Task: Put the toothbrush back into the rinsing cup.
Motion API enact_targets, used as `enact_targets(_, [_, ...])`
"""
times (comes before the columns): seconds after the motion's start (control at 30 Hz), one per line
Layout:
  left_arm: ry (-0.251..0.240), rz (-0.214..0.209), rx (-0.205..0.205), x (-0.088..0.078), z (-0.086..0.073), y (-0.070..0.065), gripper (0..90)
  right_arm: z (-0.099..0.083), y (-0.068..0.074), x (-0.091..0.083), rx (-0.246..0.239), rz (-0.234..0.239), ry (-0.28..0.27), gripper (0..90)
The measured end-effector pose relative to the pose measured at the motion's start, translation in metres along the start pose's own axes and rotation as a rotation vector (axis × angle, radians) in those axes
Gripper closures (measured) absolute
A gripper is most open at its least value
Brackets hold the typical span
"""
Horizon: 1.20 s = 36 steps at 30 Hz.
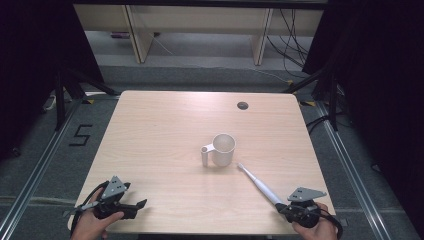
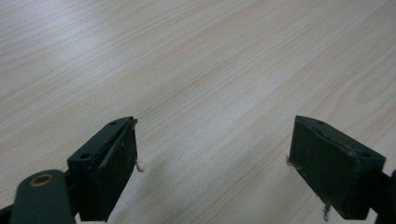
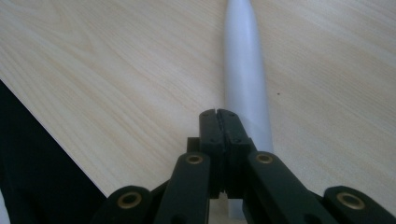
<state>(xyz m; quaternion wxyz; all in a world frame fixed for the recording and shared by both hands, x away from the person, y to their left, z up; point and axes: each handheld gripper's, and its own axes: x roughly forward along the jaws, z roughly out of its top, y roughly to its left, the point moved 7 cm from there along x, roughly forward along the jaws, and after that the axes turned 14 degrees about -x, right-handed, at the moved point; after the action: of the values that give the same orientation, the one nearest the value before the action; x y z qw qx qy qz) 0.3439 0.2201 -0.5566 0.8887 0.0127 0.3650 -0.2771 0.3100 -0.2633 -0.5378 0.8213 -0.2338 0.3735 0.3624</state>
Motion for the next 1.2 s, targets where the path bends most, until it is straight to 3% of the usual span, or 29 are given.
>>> enact_targets(0.1, [0.004,0.001,0.001,0.000,0.000,0.000,14.8,0.003,0.000,-0.001,-0.011,0.001,-0.011,87.1])
enact_targets(0.13, [0.004,0.002,0.002,0.000,0.000,0.001,14.8,0.005,0.001,-0.001,0.000,-0.007,-0.024,85.0])
enact_targets(0.17, [0.009,0.006,0.007,-0.001,0.000,0.001,14.8,0.006,0.006,-0.004,0.051,0.009,0.001,82.1])
enact_targets(0.2, [0.007,0.008,-0.001,-0.001,0.000,0.001,14.7,0.009,0.002,-0.004,-0.004,-0.008,-0.019,79.3])
enact_targets(0.23, [0.004,0.010,-0.003,0.000,0.000,0.001,14.8,0.012,0.003,-0.005,0.012,-0.010,-0.021,76.4])
enact_targets(0.4, [-0.001,0.003,-0.001,0.000,0.001,0.002,14.7,0.023,-0.001,-0.004,-0.002,-0.044,0.036,65.8])
enact_targets(0.47, [0.000,0.000,-0.001,0.000,0.000,0.002,14.8,0.028,-0.006,-0.003,-0.041,-0.067,0.071,62.8])
enact_targets(0.57, [-0.006,-0.001,-0.014,0.001,0.000,0.001,14.8,0.035,-0.010,-0.002,-0.057,-0.087,0.125,59.1])
enact_targets(0.67, [-0.013,0.000,-0.018,0.001,0.001,0.000,14.8,0.040,-0.016,0.002,-0.076,-0.087,0.183,55.7])
enact_targets(0.73, [-0.017,0.001,-0.022,0.002,0.000,0.000,14.8,0.041,-0.016,0.004,-0.038,-0.063,0.223,54.5])
enact_targets(1.03, [0.000,0.004,-0.013,0.000,0.000,0.001,14.8,0.050,-0.022,0.028,-0.071,-0.002,0.311,52.5])
enact_targets(1.2, [-0.008,-0.002,-0.019,0.001,0.000,0.001,14.8,0.054,-0.025,0.034,-0.074,0.005,0.356,52.3])
